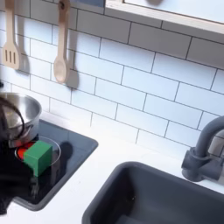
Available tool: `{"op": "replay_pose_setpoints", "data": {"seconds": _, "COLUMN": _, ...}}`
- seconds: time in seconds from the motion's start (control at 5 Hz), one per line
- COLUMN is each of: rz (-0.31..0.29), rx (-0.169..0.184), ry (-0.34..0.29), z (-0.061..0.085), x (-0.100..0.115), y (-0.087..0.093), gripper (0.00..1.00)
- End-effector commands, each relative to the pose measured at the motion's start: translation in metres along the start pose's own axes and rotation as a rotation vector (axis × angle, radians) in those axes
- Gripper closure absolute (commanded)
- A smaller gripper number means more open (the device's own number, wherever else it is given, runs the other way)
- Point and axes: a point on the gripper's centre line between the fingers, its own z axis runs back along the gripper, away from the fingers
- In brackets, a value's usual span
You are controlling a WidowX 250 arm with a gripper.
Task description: Push button
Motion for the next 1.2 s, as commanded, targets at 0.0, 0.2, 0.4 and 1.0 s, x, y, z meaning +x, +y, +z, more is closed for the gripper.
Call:
{"op": "replay_pose_setpoints", "data": {"seconds": 0.0, "rz": 0.036, "rx": 0.004, "ry": -0.119, "z": 0.007, "x": 0.046, "y": 0.017, "gripper": 1.0}}
{"op": "replay_pose_setpoints", "data": {"seconds": 0.2, "rz": 0.012, "rx": 0.012, "ry": -0.205, "z": 0.021, "x": 0.066, "y": 0.016, "gripper": 1.0}}
{"op": "replay_pose_setpoints", "data": {"seconds": 0.4, "rz": 0.008, "rx": 0.003, "ry": -0.278, "z": 0.04, "x": 0.085, "y": 0.018, "gripper": 1.0}}
{"op": "replay_pose_setpoints", "data": {"seconds": 1.0, "rz": 0.058, "rx": 0.023, "ry": -0.428, "z": 0.079, "x": 0.123, "y": 0.042, "gripper": 1.0}}
